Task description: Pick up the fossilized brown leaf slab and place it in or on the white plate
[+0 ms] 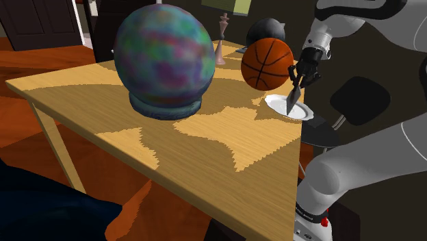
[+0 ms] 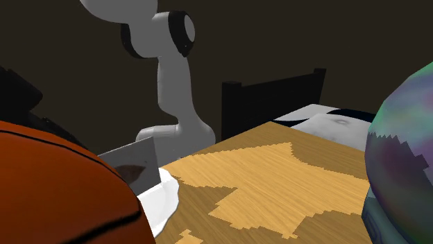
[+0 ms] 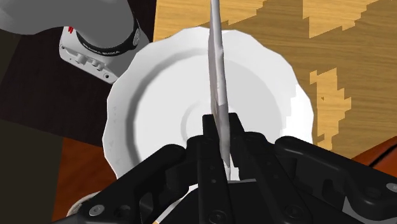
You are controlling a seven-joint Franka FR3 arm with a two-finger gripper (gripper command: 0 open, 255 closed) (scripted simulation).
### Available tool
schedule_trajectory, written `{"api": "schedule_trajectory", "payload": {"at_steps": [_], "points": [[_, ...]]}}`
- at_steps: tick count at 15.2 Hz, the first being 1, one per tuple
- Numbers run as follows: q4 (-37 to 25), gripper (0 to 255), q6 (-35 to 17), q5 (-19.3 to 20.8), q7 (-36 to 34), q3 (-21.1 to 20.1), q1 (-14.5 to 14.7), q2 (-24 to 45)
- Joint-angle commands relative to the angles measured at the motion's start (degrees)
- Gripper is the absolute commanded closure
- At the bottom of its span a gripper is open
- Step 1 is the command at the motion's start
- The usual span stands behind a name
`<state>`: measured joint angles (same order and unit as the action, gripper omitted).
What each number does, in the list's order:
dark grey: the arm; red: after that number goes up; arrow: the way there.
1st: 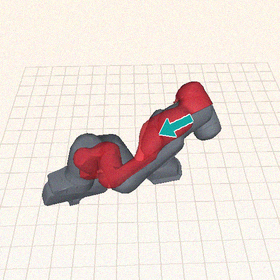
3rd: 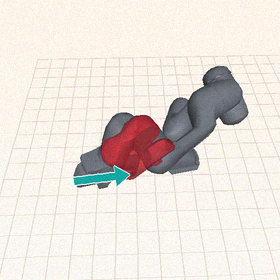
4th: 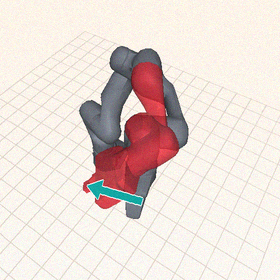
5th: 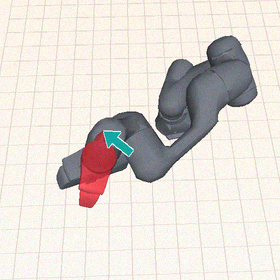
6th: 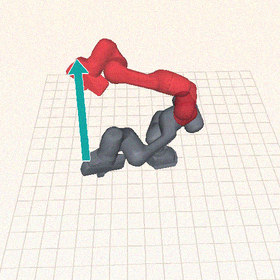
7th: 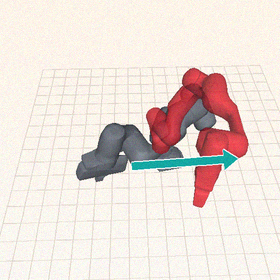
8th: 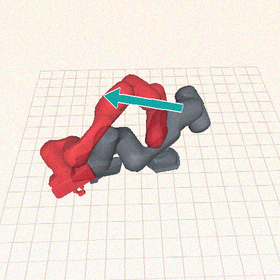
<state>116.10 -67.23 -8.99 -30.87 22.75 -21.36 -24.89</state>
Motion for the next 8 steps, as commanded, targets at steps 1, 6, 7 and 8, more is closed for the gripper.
{"api": "schedule_trajectory", "payload": {"at_steps": [1, 6, 7, 8], "points": [[1.08, 255, -0.77, 0.17, -0.21, -0.18, 0.1, 0.79], [1.08, 255, -0.77, 0.14, -0.16, -0.29, -0.03, 0.81], [1.1, 0, -0.78, 0.01, -0.38, -0.44, 0.03, 0.77], [1.04, 0, -0.68, -0.06, -0.53, -0.53, 0.06, 0.71]]}}
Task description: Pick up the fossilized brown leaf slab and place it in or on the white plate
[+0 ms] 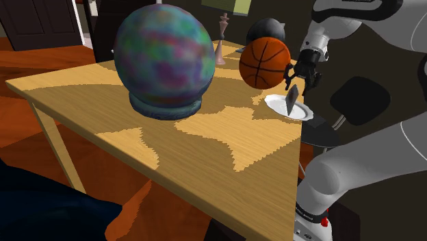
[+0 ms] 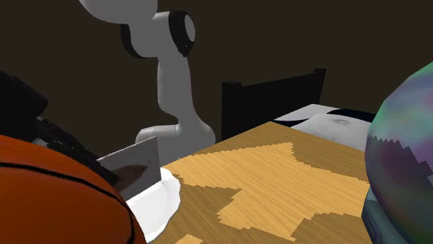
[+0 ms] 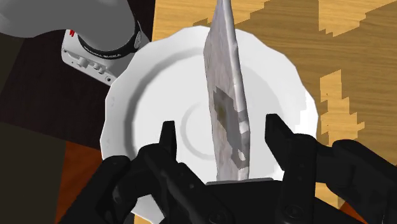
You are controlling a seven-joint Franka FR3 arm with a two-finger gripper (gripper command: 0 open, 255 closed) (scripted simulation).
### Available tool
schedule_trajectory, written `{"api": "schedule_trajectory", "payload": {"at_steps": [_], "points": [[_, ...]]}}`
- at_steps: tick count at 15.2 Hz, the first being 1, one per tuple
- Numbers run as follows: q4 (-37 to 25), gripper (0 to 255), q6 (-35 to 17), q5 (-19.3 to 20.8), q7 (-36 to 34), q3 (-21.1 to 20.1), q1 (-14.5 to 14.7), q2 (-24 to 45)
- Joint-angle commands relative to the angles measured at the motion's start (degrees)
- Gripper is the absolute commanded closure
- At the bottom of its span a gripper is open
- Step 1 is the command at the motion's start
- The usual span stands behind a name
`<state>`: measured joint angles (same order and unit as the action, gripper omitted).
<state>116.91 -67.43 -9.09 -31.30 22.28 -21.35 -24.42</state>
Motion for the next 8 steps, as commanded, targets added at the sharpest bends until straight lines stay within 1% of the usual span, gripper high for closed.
{"api": "schedule_trajectory", "payload": {"at_steps": [1, 4, 8], "points": [[0.19, 0, -0.48, -0.02, -0.16, -0.11, 0.07, 0.25], [0.27, 0, -0.57, 0.23, 0.28, 0.18, -0.05, 0.34], [-11.26, 0, 5.92, -0.47, 1.82, 2.35, 0.4, 6.1]]}}
